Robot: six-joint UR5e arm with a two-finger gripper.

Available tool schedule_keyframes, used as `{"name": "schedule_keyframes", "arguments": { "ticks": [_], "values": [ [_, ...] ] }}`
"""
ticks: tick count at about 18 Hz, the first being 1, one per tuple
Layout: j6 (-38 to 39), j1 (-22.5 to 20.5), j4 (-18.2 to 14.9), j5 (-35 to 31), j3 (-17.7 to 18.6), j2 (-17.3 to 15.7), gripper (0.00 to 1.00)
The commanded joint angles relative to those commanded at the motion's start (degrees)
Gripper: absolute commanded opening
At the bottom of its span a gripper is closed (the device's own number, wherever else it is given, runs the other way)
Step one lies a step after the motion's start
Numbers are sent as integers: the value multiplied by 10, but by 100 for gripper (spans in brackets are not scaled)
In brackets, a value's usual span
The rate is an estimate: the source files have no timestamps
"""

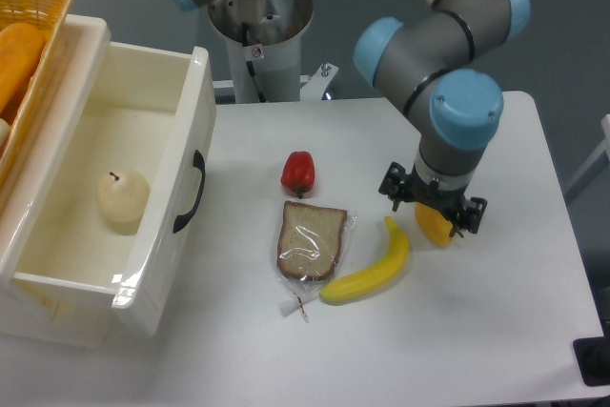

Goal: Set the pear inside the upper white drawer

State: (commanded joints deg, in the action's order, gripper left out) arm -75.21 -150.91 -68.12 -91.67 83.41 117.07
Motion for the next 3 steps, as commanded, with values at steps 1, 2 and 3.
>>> {"name": "schedule_keyframes", "arguments": {
  "ticks": [1,2,3],
  "values": [
    [-20,-3,0,1,1,-3,100],
    [-32,-6,0,1,2,-4,100],
    [-34,-6,0,1,2,-4,100]
  ]
}}
